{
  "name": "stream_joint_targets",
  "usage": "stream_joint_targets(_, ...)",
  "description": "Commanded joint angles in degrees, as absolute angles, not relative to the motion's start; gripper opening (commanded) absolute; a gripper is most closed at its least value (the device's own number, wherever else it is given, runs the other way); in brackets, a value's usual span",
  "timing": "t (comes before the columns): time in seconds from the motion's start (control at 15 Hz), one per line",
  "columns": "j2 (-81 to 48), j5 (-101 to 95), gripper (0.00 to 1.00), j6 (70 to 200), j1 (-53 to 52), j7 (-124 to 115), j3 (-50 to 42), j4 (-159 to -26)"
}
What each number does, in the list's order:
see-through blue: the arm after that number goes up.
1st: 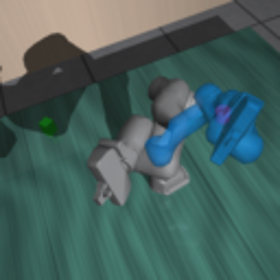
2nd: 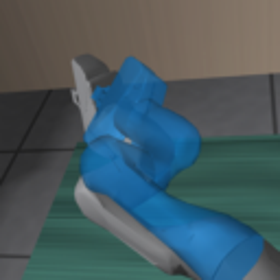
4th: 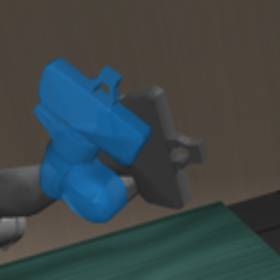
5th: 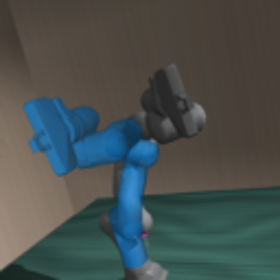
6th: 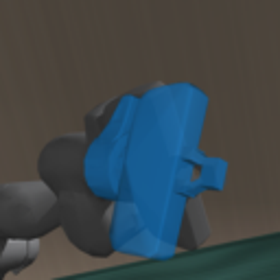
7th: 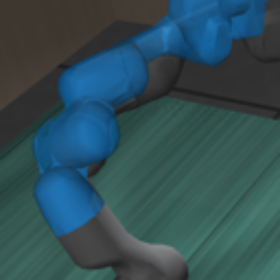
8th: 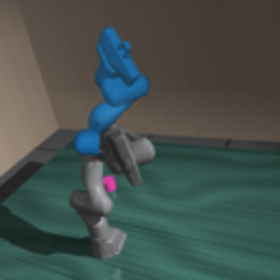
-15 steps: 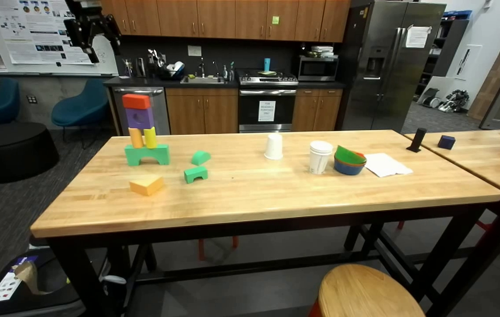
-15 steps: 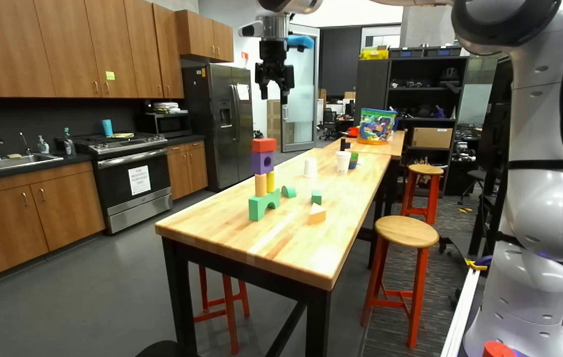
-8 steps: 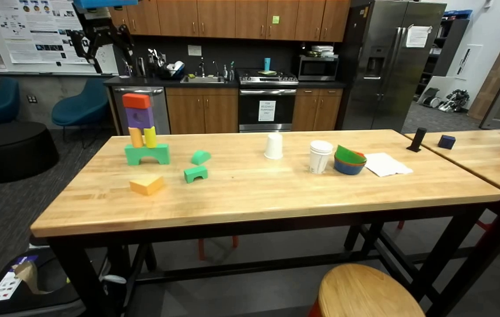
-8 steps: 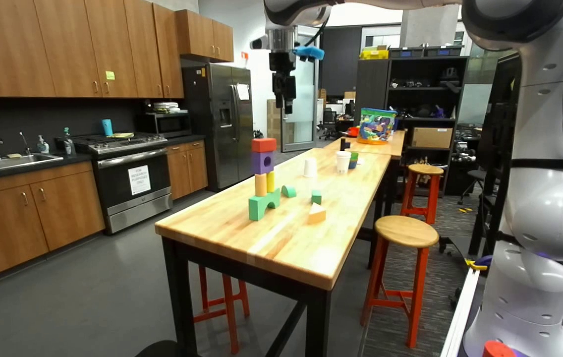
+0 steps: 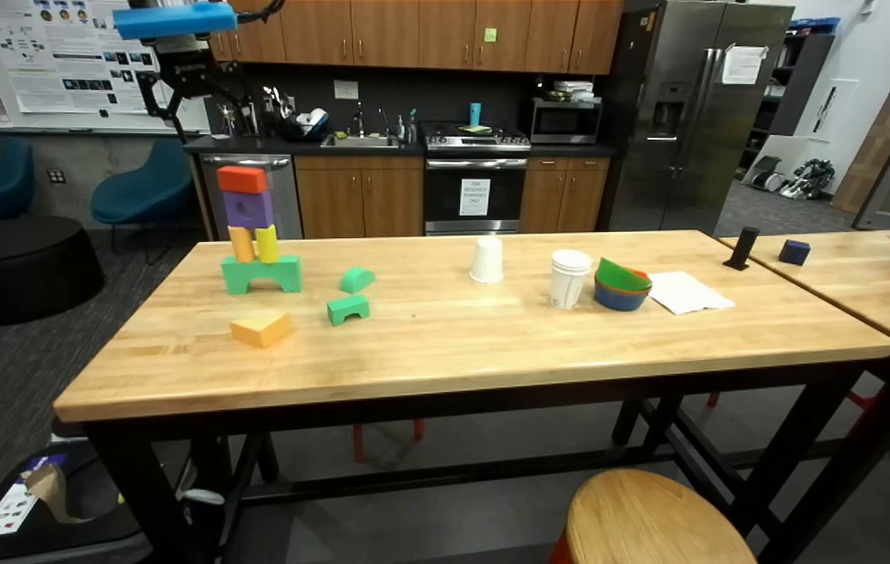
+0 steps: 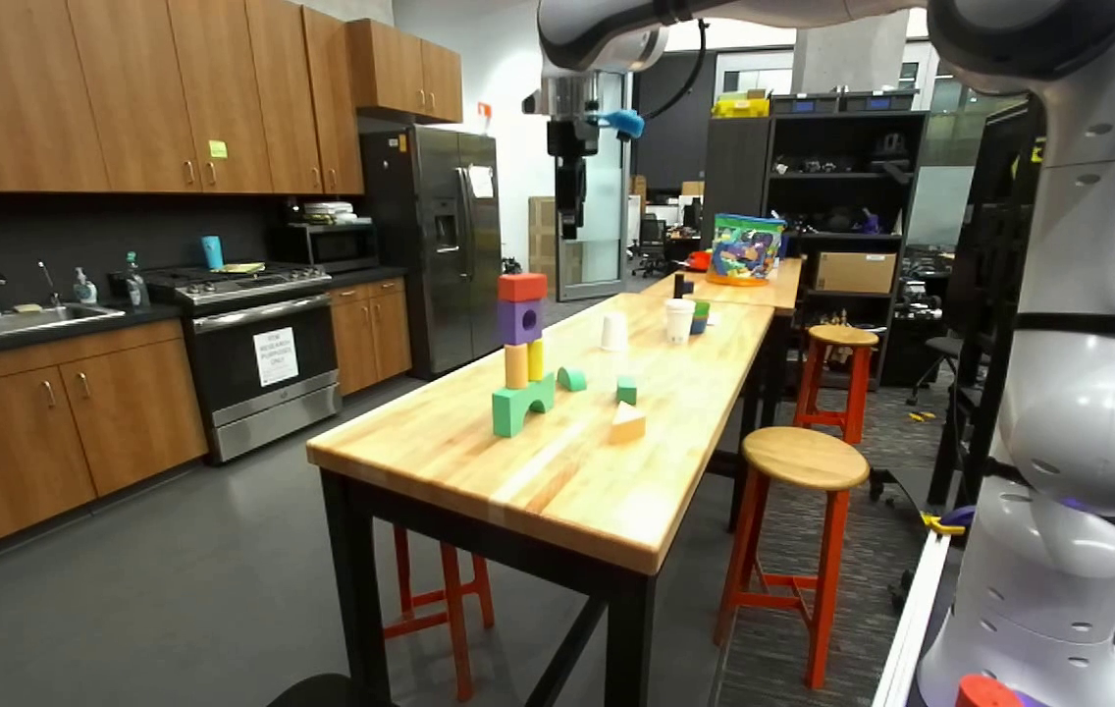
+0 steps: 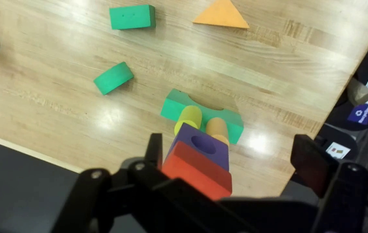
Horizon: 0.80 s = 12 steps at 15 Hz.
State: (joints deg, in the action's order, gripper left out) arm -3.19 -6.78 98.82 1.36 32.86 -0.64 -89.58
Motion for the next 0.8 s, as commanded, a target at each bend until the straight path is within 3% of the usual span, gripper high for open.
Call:
stream_joint_targets(0.0, -2.9, -6.8, 1.0, 100.2, 1.4, 30.6, -0.6, -90.1)
stream_joint_targets(0.73, -1.4, 0.1, 1.0, 106.7, 0.7, 15.5, -0.2, -94.8)
